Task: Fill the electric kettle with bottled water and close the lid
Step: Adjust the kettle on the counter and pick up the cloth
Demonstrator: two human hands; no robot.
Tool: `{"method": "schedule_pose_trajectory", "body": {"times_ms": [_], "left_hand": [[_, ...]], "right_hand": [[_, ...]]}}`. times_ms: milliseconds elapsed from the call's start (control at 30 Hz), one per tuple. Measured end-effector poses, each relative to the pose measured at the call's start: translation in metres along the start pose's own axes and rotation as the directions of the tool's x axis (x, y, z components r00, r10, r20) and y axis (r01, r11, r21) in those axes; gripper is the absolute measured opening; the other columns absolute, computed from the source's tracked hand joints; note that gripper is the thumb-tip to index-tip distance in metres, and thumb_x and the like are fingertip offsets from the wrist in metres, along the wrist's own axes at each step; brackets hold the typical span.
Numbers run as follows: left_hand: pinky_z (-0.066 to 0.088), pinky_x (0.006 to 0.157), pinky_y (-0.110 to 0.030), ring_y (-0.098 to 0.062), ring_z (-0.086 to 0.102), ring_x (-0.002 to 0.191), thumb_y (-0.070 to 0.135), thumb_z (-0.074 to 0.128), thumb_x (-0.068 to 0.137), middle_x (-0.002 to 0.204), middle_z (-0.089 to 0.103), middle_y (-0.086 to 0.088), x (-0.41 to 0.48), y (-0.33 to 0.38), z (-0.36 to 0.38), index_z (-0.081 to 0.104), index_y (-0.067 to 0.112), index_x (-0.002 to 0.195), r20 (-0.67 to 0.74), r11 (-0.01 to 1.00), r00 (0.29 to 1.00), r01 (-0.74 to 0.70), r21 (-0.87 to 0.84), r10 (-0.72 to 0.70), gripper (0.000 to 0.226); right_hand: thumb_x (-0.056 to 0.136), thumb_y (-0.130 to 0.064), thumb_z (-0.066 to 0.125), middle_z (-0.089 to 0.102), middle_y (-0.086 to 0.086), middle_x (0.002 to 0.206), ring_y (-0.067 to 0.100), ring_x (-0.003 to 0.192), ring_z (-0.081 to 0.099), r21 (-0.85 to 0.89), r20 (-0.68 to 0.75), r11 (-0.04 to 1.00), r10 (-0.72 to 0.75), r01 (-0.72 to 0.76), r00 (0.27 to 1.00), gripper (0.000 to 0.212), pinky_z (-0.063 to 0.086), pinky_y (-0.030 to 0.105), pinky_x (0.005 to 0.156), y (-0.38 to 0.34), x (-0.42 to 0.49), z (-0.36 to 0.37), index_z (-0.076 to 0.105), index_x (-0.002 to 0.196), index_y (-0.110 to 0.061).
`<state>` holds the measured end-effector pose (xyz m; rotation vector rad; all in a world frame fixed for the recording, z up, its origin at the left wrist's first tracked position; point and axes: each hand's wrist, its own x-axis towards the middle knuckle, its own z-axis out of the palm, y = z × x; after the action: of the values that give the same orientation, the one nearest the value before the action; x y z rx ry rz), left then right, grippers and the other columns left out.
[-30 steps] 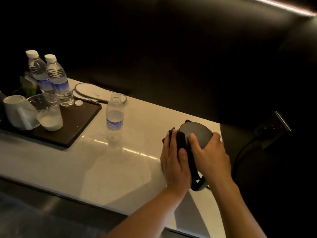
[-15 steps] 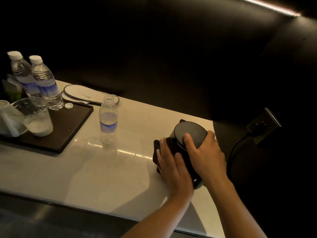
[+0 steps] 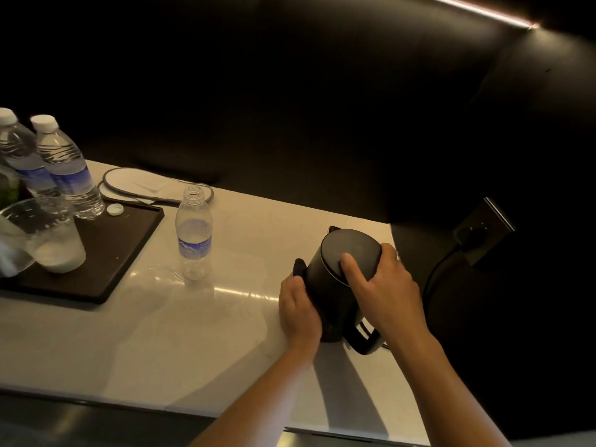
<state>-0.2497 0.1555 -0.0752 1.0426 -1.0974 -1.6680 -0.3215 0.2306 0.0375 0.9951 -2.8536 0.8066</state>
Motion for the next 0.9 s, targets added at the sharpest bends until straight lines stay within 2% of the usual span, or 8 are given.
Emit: {"method": "schedule_pose_trajectory", "body": {"times_ms": [67, 200, 367, 467, 533, 633, 767, 900], "left_hand": [[0.048, 0.102, -0.043, -0.019, 0.059, 0.116, 0.051, 0.033, 0.093, 0.114, 0.064, 0.012, -0.009, 0.015, 0.009, 0.057, 0.05, 0.106, -0.029, 0.999, 0.999, 0.032, 0.006, -0.032, 0.028], [0.025, 0.116, -0.033, -0.008, 0.033, 0.143, 0.058, 0.02, 0.1, 0.153, 0.042, 0.006, -0.056, 0.027, 0.03, 0.032, 0.034, 0.152, 0.008, 0.935, 0.953, -0.297, 0.195, 0.302, 0.058], [0.021, 0.119, -0.034, -0.003, 0.023, 0.147, 0.044, 0.023, 0.103, 0.158, 0.037, 0.0, -0.048, 0.01, 0.023, 0.029, 0.025, 0.154, 0.052, 0.871, 0.912, -0.403, 0.279, 0.406, 0.055], [0.041, 0.109, -0.05, -0.024, 0.048, 0.135, 0.037, 0.028, 0.103, 0.143, 0.055, -0.007, -0.025, -0.005, 0.012, 0.044, 0.021, 0.146, 0.018, 0.913, 0.93, -0.365, 0.18, 0.368, 0.049], [0.049, 0.101, -0.05, -0.019, 0.058, 0.122, 0.038, 0.031, 0.101, 0.13, 0.062, -0.001, -0.011, -0.011, 0.006, 0.051, 0.031, 0.137, 0.038, 0.95, 0.955, -0.298, 0.097, 0.296, 0.042], [0.05, 0.101, -0.048, -0.014, 0.063, 0.112, 0.04, 0.037, 0.095, 0.119, 0.068, 0.003, 0.009, -0.004, -0.002, 0.062, 0.038, 0.123, 0.121, 0.995, 0.988, -0.099, 0.004, 0.098, 0.038], [0.05, 0.098, -0.059, -0.032, 0.064, 0.109, 0.043, 0.039, 0.094, 0.113, 0.069, -0.014, 0.019, 0.019, 0.004, 0.068, 0.022, 0.115, 0.178, 0.993, 0.978, 0.117, -0.023, -0.111, 0.041], [0.043, 0.108, -0.041, -0.012, 0.051, 0.129, 0.054, 0.03, 0.098, 0.136, 0.057, 0.02, -0.018, 0.026, 0.02, 0.049, 0.046, 0.139, 0.072, 0.988, 0.985, -0.157, 0.003, 0.156, 0.045]], "right_hand": [[0.087, -0.075, 0.044, 0.06, 0.003, 0.121, 0.026, 0.099, 0.062, 0.032, 0.012, 0.999, -0.018, 0.017, 1.0, 0.075, 0.058, 0.039, 0.076, 0.003, 0.002, -0.004, 0.041, 0.139, -0.021], [0.091, -0.07, 0.044, 0.06, -0.002, 0.11, 0.021, 0.089, 0.06, 0.04, 0.015, 0.997, -0.063, 0.063, 0.998, 0.062, 0.052, 0.033, 0.07, 0.008, 0.007, -0.008, 0.044, 0.135, -0.025], [0.09, -0.072, 0.039, 0.058, -0.006, 0.101, 0.019, 0.086, 0.061, 0.064, 0.041, 0.992, -0.115, 0.112, 0.993, 0.063, 0.051, 0.03, 0.066, 0.015, 0.013, -0.009, 0.045, 0.134, -0.027], [0.09, -0.073, 0.039, 0.062, -0.006, 0.094, 0.016, 0.079, 0.062, 0.076, 0.054, 0.988, -0.141, 0.137, 0.988, 0.064, 0.045, 0.028, 0.062, 0.02, 0.017, -0.009, 0.046, 0.135, -0.027], [0.091, -0.072, 0.039, 0.064, -0.005, 0.094, 0.015, 0.077, 0.061, 0.091, 0.076, 0.986, -0.148, 0.141, 0.986, 0.063, 0.046, 0.028, 0.061, 0.024, 0.021, -0.008, 0.045, 0.136, -0.028], [0.092, -0.073, 0.035, 0.066, -0.002, 0.102, 0.013, 0.081, 0.062, 0.124, 0.115, 0.983, -0.149, 0.134, 0.982, 0.065, 0.049, 0.029, 0.064, 0.03, 0.026, -0.008, 0.042, 0.141, -0.032], [0.093, -0.071, 0.029, 0.066, -0.001, 0.111, 0.01, 0.09, 0.062, 0.16, 0.151, 0.977, -0.164, 0.139, 0.975, 0.066, 0.052, 0.03, 0.072, 0.037, 0.035, -0.013, 0.039, 0.149, -0.038], [0.101, -0.057, 0.036, 0.067, -0.007, 0.118, 0.006, 0.078, 0.061, 0.197, 0.171, 0.971, -0.173, 0.138, 0.97, 0.048, 0.054, 0.032, 0.073, 0.041, 0.047, -0.017, 0.045, 0.147, -0.045]]}}
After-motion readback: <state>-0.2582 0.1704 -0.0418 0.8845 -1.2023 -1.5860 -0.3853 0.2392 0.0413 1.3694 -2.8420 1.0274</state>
